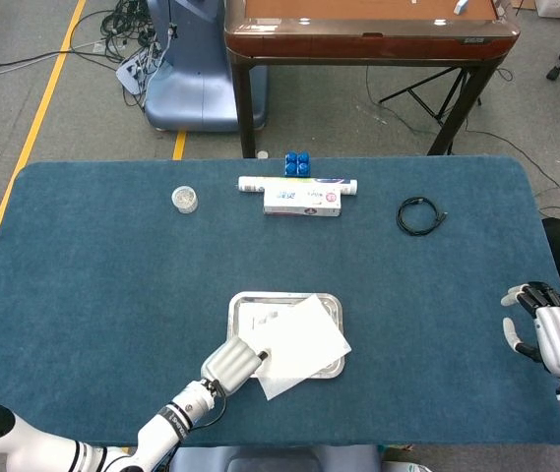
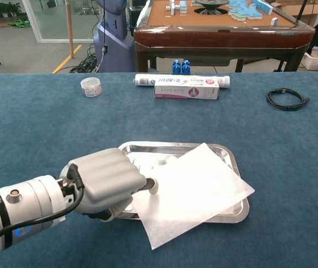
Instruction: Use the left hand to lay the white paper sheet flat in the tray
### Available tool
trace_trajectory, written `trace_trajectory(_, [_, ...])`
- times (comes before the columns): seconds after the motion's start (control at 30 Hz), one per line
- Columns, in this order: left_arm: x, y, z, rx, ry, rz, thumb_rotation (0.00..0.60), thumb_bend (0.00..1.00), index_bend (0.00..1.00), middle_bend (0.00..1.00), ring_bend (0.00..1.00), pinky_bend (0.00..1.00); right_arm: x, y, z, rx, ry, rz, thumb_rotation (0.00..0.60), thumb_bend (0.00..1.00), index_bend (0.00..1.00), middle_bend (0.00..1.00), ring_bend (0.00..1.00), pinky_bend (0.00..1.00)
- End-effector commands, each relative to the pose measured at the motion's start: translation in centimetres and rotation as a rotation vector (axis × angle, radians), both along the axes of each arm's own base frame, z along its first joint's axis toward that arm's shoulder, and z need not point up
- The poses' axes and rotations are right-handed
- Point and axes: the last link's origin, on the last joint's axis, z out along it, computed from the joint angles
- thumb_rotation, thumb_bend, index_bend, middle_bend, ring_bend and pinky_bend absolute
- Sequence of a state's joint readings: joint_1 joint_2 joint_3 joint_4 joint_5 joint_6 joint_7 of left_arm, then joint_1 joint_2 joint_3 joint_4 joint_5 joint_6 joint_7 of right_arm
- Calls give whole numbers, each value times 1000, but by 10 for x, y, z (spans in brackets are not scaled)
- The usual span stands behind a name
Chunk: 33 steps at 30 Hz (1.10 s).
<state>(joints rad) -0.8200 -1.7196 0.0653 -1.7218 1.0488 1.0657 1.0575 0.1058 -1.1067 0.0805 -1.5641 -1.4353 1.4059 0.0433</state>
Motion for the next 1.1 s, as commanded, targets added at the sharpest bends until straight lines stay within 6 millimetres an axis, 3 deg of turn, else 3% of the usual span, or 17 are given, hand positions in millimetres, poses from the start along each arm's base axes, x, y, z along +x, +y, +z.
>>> trace_trajectory(0.03, [0,0,-1,0,4,0,600,694,236,1000,1000,1000,0,0,0,0,0,1,600,451,414,334,193,289])
trace_trajectory(1.1, [-2,13,-4,36,43,14,600,694,236,1000,1000,1000,0,0,2,-7,-9,-1,600,451,414,334,193,289])
